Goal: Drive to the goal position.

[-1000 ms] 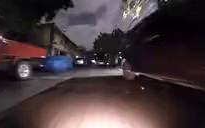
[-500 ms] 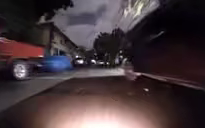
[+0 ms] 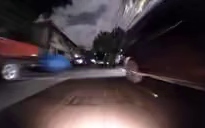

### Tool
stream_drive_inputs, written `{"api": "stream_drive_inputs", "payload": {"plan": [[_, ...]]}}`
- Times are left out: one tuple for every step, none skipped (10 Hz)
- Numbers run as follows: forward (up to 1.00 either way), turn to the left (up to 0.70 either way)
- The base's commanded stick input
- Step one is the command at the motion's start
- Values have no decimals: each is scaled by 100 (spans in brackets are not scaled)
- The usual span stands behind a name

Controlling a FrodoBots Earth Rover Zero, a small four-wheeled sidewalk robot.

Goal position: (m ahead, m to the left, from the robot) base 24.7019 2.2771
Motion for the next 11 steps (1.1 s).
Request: {"api": "stream_drive_inputs", "payload": {"plan": [[85, 0], [83, 0], [79, 0], [75, 0], [70, 0], [51, 0], [50, 0], [50, 0], [50, 0], [50, 0], [50, 0]]}}
